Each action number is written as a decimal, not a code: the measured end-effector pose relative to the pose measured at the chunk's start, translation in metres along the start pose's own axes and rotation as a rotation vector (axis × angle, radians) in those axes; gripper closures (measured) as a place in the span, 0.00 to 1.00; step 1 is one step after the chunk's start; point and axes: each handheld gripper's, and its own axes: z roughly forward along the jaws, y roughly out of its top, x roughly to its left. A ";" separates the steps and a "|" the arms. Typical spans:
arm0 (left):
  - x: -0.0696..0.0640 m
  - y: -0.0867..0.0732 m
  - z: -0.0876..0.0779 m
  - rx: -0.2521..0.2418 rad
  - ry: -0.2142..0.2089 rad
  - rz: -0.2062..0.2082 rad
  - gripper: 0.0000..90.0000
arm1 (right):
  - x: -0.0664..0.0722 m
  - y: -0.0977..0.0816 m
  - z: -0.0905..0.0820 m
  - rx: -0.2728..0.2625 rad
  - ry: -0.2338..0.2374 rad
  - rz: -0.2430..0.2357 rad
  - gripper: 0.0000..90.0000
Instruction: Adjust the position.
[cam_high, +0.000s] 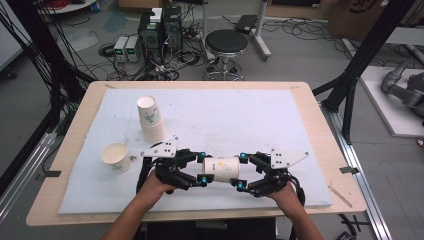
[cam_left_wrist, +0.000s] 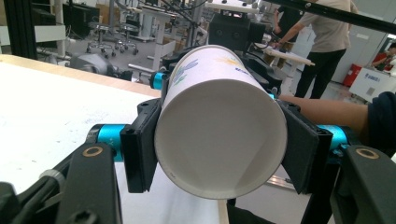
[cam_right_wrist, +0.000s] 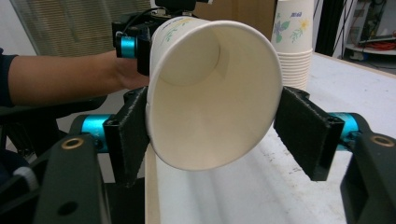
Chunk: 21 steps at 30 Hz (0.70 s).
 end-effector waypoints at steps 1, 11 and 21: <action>0.000 0.000 0.000 0.000 -0.001 0.000 0.41 | 0.000 0.000 0.000 0.000 0.001 0.003 0.34; -0.004 0.002 -0.001 0.048 0.060 0.005 0.17 | 0.000 0.002 -0.004 0.017 0.002 0.005 0.34; -0.008 0.007 -0.008 0.179 0.134 0.074 0.16 | -0.004 0.005 -0.005 0.171 -0.076 -0.004 0.34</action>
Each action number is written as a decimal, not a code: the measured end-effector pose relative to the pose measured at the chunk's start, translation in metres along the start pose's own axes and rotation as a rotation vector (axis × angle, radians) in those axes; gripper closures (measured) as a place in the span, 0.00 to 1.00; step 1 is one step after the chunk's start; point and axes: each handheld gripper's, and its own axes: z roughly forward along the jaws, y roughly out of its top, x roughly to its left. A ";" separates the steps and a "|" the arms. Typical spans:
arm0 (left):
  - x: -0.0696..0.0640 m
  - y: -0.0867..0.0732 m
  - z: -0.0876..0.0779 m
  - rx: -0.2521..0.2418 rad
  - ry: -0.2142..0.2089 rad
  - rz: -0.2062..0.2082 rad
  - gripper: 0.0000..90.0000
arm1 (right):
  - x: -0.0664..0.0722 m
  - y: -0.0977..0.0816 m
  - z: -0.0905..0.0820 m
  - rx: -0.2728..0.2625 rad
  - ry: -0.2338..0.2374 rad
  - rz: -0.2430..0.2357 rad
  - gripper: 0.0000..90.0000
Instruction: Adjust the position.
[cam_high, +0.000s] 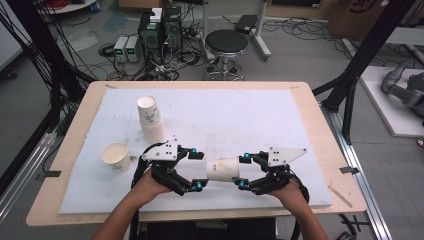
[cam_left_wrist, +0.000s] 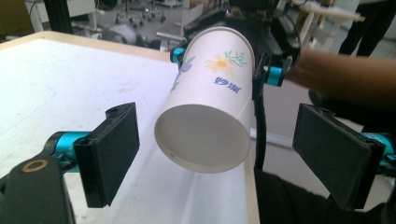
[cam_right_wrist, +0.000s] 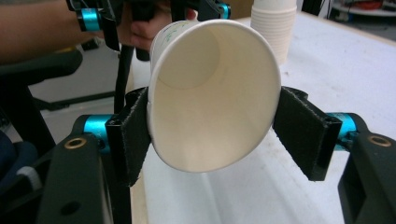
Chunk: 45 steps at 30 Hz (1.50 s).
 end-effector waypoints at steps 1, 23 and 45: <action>0.000 0.000 0.001 0.011 0.002 0.002 0.16 | 0.000 0.001 0.000 0.014 -0.001 0.000 0.34; 0.002 0.006 0.017 0.235 0.064 0.091 0.17 | 0.003 0.040 0.025 0.362 -0.041 -0.180 0.34; 0.004 0.012 0.033 0.360 0.050 0.126 0.21 | 0.008 0.066 0.043 0.555 -0.060 -0.297 0.34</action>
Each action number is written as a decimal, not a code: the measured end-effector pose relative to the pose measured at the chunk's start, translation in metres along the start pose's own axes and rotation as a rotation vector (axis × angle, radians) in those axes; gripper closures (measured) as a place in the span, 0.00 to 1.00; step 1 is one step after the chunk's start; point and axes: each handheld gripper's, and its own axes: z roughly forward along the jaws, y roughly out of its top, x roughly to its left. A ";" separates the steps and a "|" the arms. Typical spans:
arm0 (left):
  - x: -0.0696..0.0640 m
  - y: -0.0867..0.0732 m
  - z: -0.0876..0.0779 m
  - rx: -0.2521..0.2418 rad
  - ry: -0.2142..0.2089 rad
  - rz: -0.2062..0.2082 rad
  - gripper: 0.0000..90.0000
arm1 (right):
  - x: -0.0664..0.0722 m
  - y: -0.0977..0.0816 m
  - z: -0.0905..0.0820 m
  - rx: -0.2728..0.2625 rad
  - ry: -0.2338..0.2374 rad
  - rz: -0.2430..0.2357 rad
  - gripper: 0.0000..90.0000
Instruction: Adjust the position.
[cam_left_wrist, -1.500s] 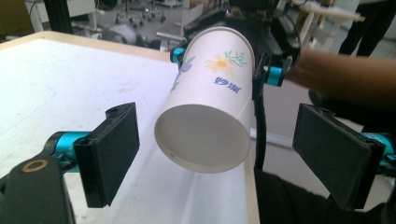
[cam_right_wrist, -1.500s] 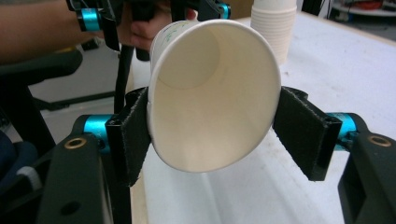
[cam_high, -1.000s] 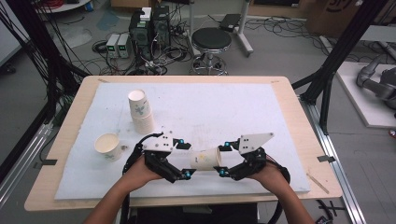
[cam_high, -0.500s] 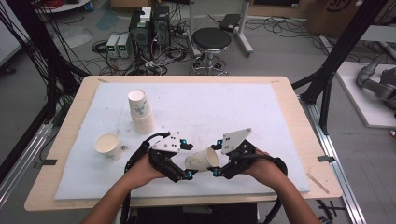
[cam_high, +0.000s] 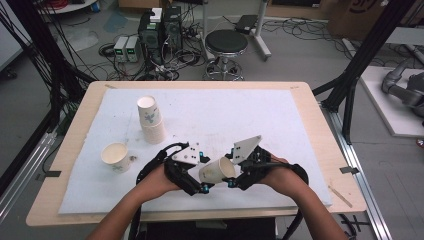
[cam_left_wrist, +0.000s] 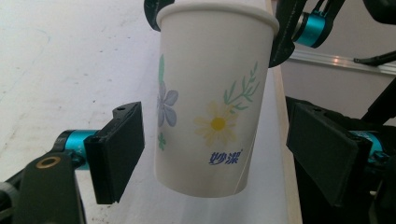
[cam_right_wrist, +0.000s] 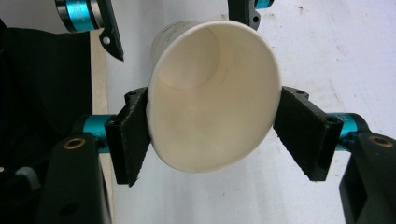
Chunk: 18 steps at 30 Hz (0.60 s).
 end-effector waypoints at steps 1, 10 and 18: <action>0.000 0.000 0.001 0.003 -0.001 -0.002 0.21 | 0.000 0.001 0.000 0.003 0.001 -0.001 0.34; 0.003 0.001 0.006 0.024 -0.008 -0.008 0.23 | -0.001 0.010 -0.002 0.033 0.006 -0.035 0.34; 0.005 0.004 0.010 0.041 -0.025 -0.003 0.28 | 0.001 0.015 0.000 0.059 0.006 -0.059 0.34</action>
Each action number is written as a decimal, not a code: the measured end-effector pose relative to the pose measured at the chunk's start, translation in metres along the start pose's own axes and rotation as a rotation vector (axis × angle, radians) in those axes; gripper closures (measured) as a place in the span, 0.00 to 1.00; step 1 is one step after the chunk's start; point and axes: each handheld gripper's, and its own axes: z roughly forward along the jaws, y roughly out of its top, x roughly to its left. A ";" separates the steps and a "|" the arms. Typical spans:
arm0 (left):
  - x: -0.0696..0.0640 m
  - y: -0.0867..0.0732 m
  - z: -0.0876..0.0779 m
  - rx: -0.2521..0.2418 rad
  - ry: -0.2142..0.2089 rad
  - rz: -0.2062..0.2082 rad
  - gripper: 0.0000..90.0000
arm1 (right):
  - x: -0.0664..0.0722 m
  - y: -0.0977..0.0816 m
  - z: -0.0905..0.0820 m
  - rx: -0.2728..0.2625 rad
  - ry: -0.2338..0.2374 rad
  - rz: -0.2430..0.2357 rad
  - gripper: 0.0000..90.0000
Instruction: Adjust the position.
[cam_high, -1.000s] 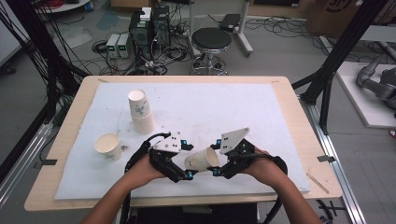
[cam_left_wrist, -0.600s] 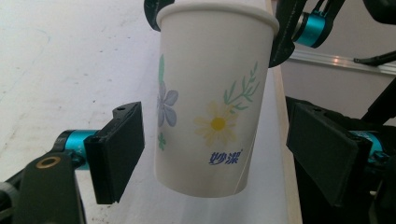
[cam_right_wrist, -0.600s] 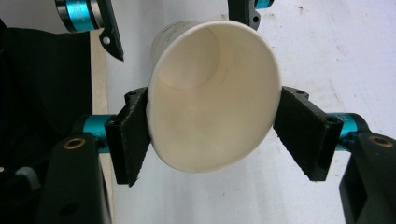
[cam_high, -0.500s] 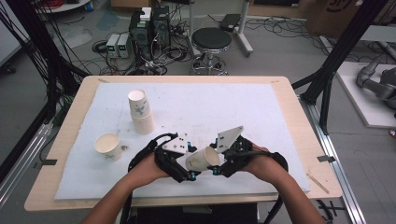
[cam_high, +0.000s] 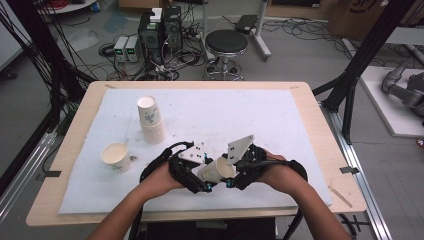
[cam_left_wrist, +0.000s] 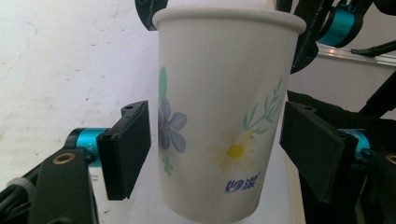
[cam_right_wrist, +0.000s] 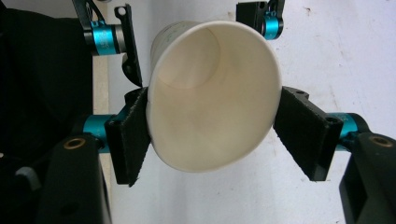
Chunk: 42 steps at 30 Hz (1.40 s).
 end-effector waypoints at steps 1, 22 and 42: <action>0.000 0.000 0.000 0.002 -0.002 0.002 0.29 | 0.000 0.001 0.000 0.002 0.002 -0.005 0.34; 0.000 -0.002 0.006 -0.008 -0.028 -0.015 0.36 | 0.000 0.004 0.004 -0.005 0.025 0.002 0.28; 0.001 -0.050 -0.002 -0.209 0.052 -0.169 0.34 | -0.003 -0.049 -0.020 -0.383 -0.018 0.307 0.25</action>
